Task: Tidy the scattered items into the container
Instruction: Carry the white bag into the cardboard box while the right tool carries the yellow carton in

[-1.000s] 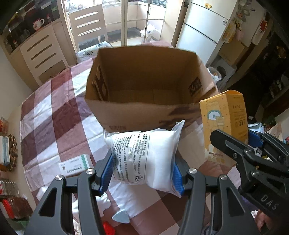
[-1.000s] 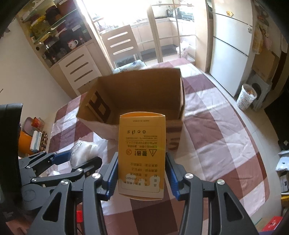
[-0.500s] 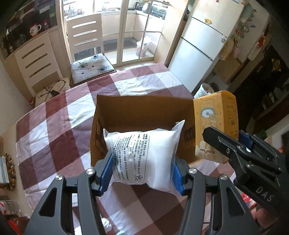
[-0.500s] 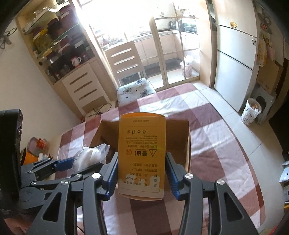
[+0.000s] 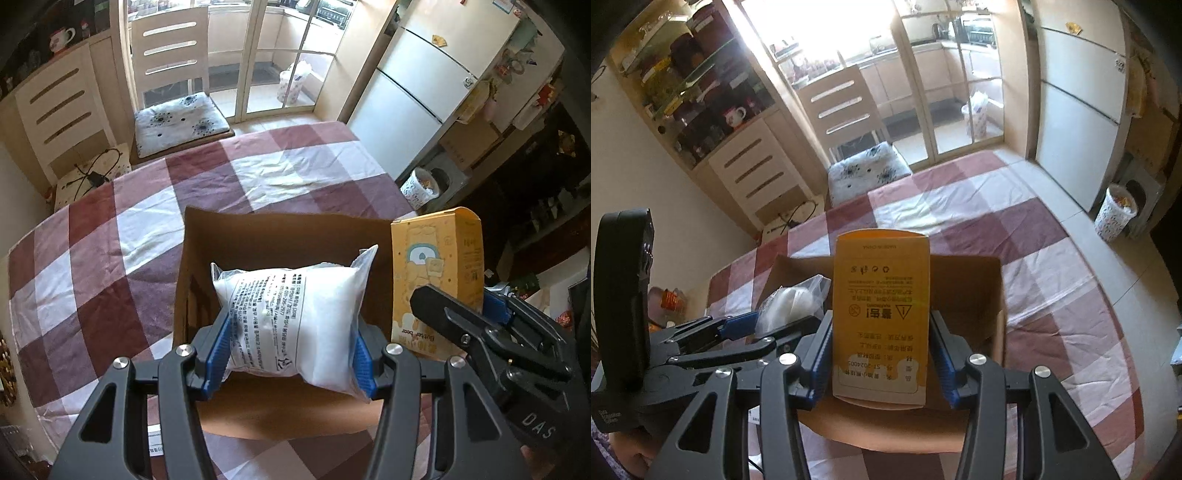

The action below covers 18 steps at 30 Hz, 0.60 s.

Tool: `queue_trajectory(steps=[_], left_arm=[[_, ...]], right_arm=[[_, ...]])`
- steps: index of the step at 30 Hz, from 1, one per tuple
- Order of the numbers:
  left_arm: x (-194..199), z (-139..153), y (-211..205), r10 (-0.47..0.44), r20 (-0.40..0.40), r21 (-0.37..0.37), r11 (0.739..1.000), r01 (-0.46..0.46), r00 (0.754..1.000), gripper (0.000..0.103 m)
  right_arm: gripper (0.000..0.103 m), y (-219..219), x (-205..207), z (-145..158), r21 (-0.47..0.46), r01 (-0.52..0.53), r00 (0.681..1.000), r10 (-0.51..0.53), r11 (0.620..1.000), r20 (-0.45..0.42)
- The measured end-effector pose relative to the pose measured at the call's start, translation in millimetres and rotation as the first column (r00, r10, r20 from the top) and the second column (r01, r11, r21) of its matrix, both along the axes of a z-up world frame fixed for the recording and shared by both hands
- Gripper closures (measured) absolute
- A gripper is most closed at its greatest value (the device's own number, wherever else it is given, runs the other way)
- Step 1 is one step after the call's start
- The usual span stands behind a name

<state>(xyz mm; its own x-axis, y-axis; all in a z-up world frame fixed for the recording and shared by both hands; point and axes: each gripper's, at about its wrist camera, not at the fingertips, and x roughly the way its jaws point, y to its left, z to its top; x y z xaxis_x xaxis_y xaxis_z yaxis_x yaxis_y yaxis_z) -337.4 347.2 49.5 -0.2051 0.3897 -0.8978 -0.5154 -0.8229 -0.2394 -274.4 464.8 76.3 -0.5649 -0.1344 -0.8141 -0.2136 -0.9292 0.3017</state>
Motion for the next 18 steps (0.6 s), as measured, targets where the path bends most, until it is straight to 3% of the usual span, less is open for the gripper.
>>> queue_trajectory(steps=[11, 18], left_arm=[[8.6, -20.6, -4.2, -0.022, -0.025, -0.067, 0.998, 0.020, 0.999, 0.046], [12.9, -30.8, 10.5, -0.068, -0.047, -0.124, 0.990, 0.062, 0.997, 0.046]], right_arm=[[0.054, -8.5, -2.5, -26.4, -0.001, -0.059, 0.996, 0.059, 0.998, 0.069], [0.054, -0.3, -1.1, -42.8, 0.014, -0.045, 0.991, 0.043, 0.999, 0.124]])
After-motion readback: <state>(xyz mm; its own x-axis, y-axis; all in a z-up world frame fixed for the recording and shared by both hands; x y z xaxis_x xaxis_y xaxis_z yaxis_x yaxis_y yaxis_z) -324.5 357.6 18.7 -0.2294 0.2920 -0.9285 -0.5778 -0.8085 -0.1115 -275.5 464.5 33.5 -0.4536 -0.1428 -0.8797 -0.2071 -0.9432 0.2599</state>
